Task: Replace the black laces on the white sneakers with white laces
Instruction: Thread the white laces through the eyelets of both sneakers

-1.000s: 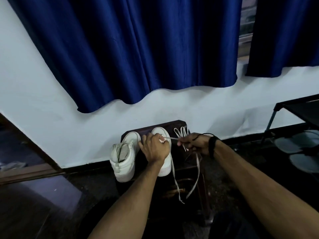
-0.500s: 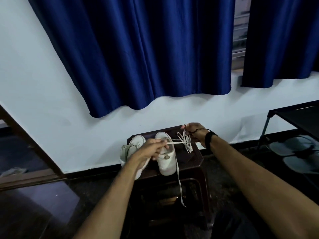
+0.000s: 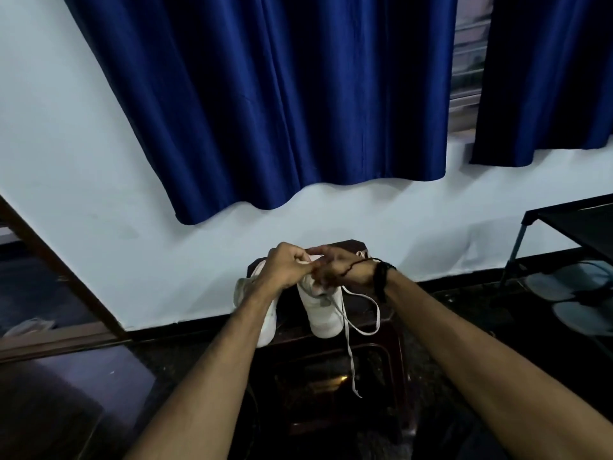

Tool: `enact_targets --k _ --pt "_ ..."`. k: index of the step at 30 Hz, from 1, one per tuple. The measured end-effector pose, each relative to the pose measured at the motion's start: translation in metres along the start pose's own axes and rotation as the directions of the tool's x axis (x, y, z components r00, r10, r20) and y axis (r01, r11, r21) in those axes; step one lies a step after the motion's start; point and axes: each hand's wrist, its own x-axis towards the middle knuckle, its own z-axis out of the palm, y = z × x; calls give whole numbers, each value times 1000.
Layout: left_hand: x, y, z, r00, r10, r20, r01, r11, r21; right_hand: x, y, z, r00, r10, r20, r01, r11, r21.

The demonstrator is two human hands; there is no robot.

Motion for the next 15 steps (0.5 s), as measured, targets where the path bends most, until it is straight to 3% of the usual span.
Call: enact_targets --k 3,8,12,15 --pt "11 -3 0 995 -59 -77 48 990 -136 7 1 3 990 -115 -84 99 981 -167" --pt "13 -5 -1 989 -146 -6 135 928 -346 9 5 -23 952 -167 -257 118 974 -195" --pt "23 -17 11 994 -109 -19 95 930 -354 27 13 -25 969 -162 -186 92 937 -338" --pt "31 -14 17 985 -164 -53 134 920 -368 39 14 -16 979 -133 -154 98 972 -214"
